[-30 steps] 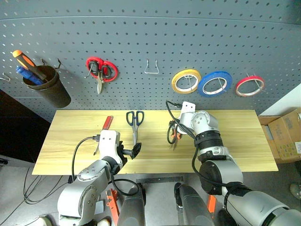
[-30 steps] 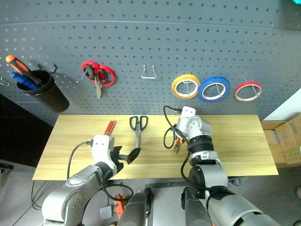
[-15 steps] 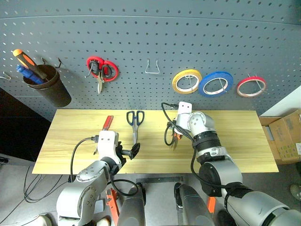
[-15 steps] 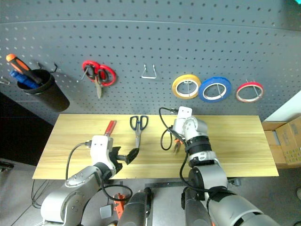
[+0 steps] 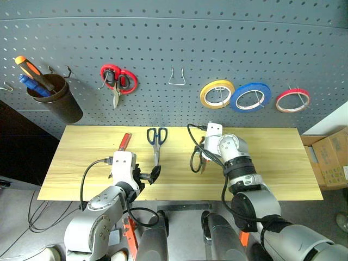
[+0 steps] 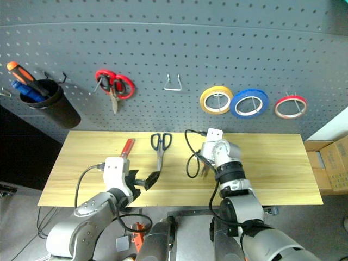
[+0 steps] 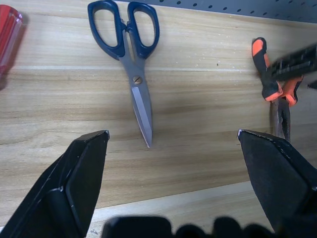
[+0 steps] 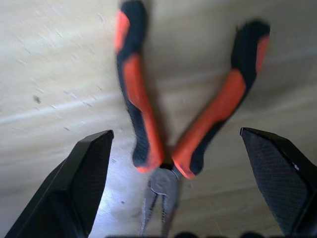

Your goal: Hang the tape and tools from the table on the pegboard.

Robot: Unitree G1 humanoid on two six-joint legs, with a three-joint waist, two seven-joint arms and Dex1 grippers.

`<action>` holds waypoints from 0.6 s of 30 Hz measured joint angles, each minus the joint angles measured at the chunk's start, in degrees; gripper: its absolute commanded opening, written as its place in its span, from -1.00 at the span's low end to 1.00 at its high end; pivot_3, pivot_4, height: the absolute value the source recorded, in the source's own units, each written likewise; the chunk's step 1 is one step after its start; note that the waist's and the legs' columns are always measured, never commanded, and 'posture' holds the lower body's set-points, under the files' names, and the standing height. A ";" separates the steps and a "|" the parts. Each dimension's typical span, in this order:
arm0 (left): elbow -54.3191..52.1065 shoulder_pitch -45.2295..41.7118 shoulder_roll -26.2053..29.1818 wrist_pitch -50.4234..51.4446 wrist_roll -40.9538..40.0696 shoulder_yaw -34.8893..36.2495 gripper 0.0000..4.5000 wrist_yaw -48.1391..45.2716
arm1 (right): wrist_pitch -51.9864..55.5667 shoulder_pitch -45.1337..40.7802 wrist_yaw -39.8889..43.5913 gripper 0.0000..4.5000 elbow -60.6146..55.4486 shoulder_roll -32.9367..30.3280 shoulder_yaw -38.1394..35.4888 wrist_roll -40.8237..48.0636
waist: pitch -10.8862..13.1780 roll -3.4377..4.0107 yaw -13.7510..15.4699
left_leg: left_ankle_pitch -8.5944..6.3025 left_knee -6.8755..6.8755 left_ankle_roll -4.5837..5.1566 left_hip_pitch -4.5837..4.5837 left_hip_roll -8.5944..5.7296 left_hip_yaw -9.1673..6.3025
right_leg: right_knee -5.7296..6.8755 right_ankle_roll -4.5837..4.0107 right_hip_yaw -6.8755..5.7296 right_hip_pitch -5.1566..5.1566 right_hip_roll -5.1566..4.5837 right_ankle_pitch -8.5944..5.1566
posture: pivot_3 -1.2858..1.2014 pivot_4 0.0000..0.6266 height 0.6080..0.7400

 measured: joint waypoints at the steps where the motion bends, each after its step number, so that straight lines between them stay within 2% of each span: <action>1: 0.00 0.00 0.00 0.00 0.00 0.00 1.00 0.00 | -0.03 0.57 -0.11 0.99 -0.01 -0.03 0.17 0.02 | 0.02 0.01 0.00 | 0.00 -0.01 0.00 0.00 0.00 0.00 | 0.00 0.00 0.00 -0.01 0.00 0.00 | 0.23 0.02 1.00; 13: 0.01 1.90 2.33 -0.02 0.00 1.32 1.00 -0.63 | -2.96 1.46 0.48 0.99 0.62 -0.06 1.80 1.31 | 0.09 0.02 -0.01 | 0.00 -0.06 0.00 0.01 0.01 -0.01 | 0.00 0.00 -0.01 -0.03 0.00 -0.03 | 0.23 0.03 1.00; 15: 0.01 1.87 2.37 -0.02 -0.01 1.32 1.00 -0.66 | -3.01 1.46 0.51 0.82 0.62 -0.06 2.15 1.45 | 0.10 0.02 0.00 | 0.00 -0.06 0.00 0.01 0.00 -0.01 | 0.00 0.00 -0.01 -0.03 0.00 -0.03 | 0.23 0.03 1.00; 18: 0.01 1.77 2.36 -0.02 -0.02 1.32 1.00 -0.66 | -3.14 1.47 0.64 0.42 0.62 -0.06 2.75 1.81 | 0.12 0.02 -0.01 | 0.00 -0.10 0.00 0.01 0.01 -0.01 | 0.00 -0.01 -0.01 -0.04 0.00 -0.03 | 0.23 0.02 1.00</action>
